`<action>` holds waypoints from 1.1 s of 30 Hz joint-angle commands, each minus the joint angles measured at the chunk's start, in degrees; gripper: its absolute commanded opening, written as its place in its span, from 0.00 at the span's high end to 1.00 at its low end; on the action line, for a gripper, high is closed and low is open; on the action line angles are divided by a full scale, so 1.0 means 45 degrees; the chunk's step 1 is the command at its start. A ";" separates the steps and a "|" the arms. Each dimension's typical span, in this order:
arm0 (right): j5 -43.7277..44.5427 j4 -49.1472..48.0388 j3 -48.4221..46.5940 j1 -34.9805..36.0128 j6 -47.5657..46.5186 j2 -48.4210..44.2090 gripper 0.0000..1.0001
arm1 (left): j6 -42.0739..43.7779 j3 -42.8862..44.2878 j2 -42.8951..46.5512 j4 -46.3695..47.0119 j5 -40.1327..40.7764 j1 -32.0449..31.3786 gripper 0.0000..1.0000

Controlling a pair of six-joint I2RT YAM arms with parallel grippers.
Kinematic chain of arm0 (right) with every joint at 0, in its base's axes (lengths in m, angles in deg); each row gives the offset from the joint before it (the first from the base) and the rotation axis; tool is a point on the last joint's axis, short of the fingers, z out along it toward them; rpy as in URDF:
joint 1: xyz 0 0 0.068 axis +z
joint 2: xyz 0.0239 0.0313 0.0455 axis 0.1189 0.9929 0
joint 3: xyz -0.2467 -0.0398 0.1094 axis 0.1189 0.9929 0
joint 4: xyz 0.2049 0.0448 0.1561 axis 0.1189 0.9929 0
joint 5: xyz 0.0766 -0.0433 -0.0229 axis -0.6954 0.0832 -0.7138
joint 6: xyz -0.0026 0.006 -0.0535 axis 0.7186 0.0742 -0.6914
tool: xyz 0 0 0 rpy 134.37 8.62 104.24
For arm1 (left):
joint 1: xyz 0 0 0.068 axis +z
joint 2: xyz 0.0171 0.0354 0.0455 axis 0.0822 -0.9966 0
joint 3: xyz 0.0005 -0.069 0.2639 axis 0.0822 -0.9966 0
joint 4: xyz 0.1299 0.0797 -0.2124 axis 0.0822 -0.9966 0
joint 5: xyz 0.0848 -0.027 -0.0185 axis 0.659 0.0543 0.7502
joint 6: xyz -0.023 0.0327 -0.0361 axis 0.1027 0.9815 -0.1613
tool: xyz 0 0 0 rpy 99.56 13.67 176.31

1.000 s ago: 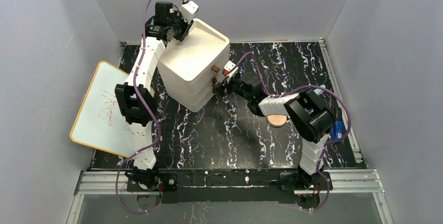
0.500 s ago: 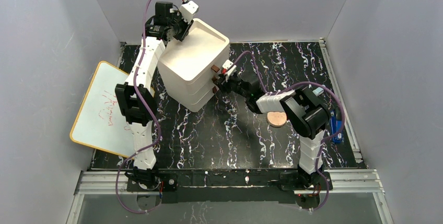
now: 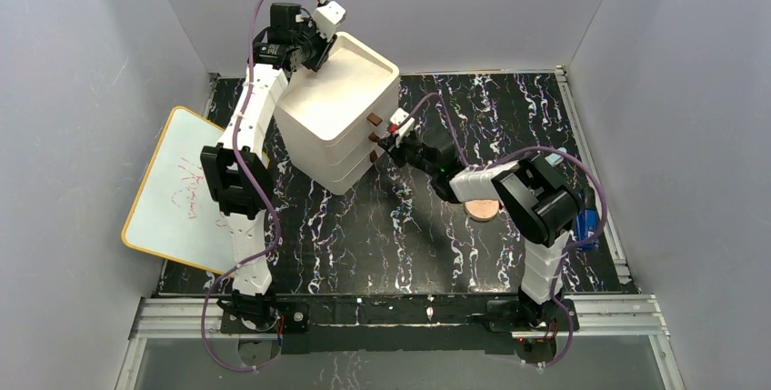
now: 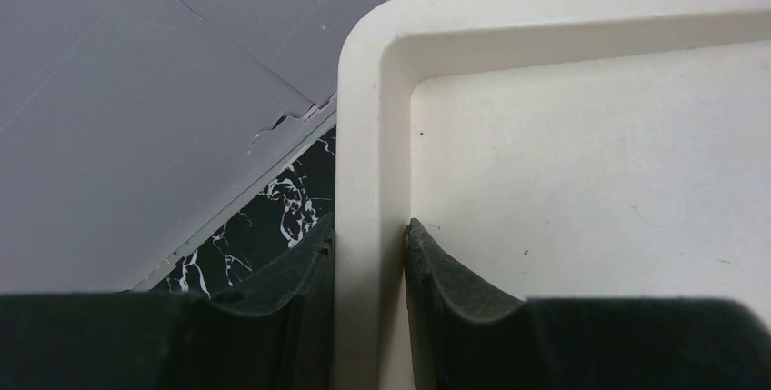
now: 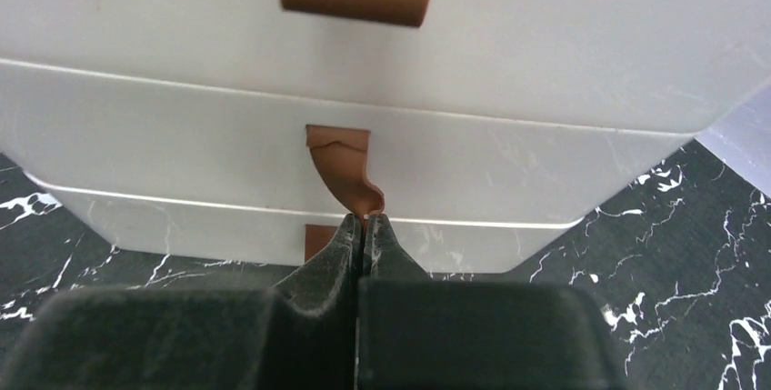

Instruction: Organize the makeup

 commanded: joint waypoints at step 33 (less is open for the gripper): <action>0.4476 0.1012 0.7015 -0.0075 0.1258 -0.7756 0.99 | 0.0106 -0.0634 -0.1057 -0.2533 -0.0569 -0.0426 1.00</action>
